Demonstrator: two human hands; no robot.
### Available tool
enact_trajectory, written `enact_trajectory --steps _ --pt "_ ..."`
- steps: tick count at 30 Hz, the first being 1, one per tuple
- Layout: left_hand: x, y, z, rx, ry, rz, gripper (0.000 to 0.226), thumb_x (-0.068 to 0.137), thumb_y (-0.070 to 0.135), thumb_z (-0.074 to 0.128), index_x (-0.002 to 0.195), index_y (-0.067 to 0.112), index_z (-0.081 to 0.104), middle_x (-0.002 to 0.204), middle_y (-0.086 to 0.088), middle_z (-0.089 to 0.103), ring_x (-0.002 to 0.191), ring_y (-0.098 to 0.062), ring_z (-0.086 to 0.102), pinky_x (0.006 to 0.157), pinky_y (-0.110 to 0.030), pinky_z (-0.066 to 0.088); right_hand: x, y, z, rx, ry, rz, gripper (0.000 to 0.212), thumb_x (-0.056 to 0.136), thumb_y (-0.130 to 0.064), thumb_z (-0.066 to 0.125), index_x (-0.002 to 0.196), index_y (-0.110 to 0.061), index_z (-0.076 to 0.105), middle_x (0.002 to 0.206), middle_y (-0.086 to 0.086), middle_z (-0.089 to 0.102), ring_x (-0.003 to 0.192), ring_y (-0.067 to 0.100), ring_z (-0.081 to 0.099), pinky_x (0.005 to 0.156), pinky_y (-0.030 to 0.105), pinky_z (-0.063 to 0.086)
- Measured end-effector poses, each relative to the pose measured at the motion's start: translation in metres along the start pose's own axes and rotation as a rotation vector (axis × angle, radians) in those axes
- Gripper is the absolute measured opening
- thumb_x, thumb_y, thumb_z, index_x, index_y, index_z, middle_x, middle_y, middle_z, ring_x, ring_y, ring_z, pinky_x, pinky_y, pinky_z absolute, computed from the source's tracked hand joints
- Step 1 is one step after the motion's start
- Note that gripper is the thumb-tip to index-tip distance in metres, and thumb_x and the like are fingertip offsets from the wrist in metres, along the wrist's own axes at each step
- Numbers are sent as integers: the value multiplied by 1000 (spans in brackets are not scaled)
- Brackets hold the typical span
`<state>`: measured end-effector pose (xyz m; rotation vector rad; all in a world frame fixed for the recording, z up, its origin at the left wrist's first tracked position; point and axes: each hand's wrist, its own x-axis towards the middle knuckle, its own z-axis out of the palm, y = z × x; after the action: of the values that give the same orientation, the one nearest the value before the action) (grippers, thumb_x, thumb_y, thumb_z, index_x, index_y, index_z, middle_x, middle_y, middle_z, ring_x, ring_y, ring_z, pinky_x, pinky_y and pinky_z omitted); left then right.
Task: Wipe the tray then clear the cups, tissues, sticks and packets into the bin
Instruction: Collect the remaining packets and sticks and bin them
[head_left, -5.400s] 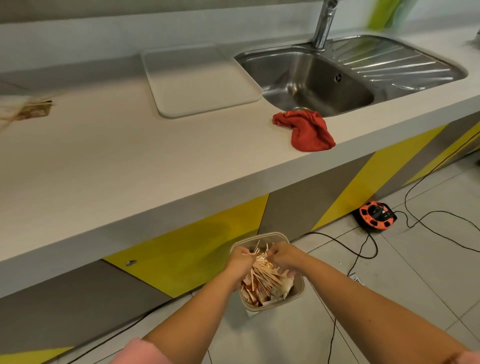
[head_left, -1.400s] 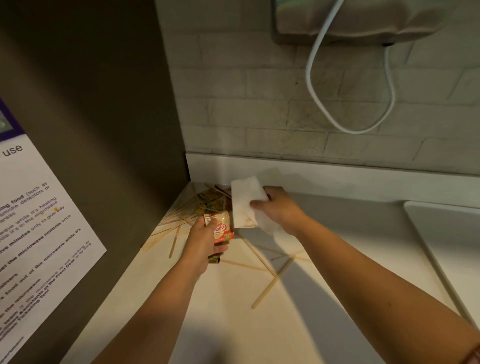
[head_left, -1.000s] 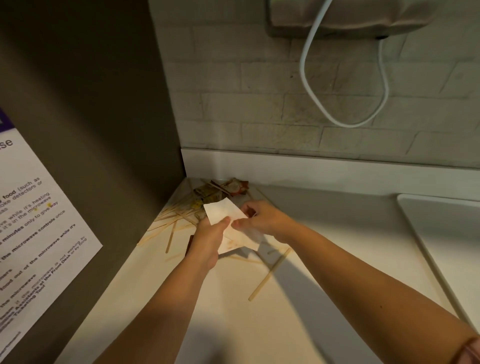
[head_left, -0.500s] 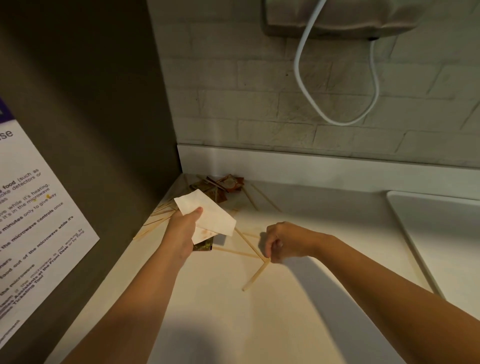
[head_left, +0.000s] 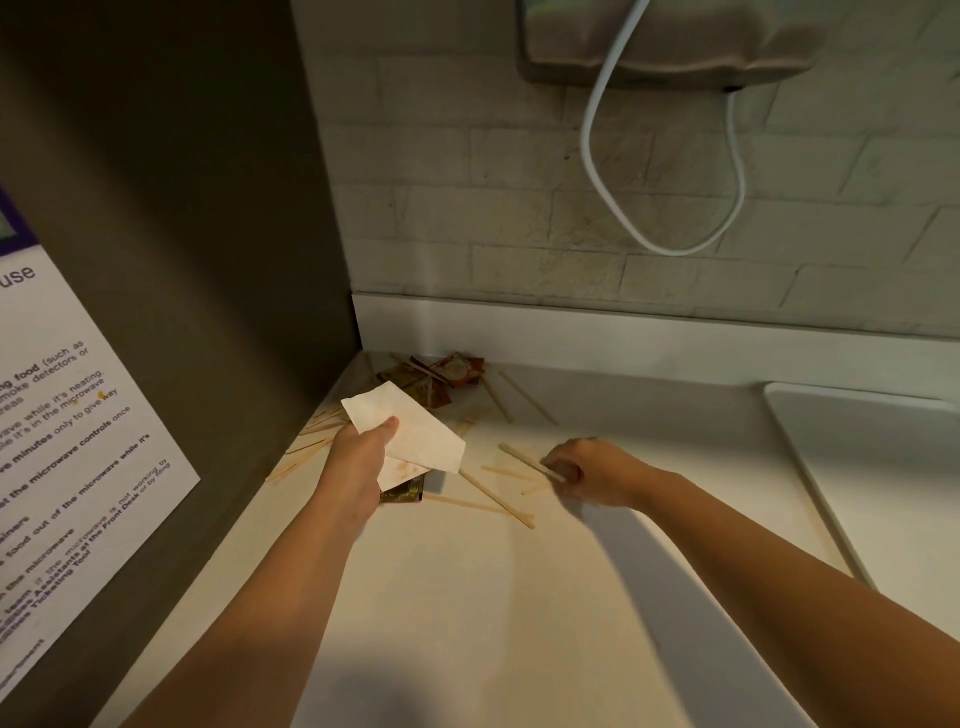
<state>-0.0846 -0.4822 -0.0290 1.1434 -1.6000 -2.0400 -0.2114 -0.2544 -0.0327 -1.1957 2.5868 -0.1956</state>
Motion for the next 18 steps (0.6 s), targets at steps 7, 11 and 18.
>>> enact_trajectory --steps 7,11,18 --pt "3 -1 -4 -18 21 -3 39 91 22 59 128 18 47 120 -9 61 106 -30 59 91 -50 50 6 -7 10 -253 81 -10 20 94 -12 46 104 -12 63 107 9 61 103 26 57 82 31 43" --pt "4 -1 -6 -25 20 -1 39 91 21 59 128 18 47 120 -10 61 106 -30 60 91 -50 51 6 -23 14 -382 6 41 35 99 -16 32 130 -3 44 130 15 47 120 30 44 98 36 38" --pt "2 -1 -14 -44 30 -17 37 90 23 60 126 22 49 119 -7 62 106 -30 59 92 -53 49 11 -51 15 -123 -72 48 35 99 -20 27 117 -3 52 112 15 51 102 28 51 86 33 41"
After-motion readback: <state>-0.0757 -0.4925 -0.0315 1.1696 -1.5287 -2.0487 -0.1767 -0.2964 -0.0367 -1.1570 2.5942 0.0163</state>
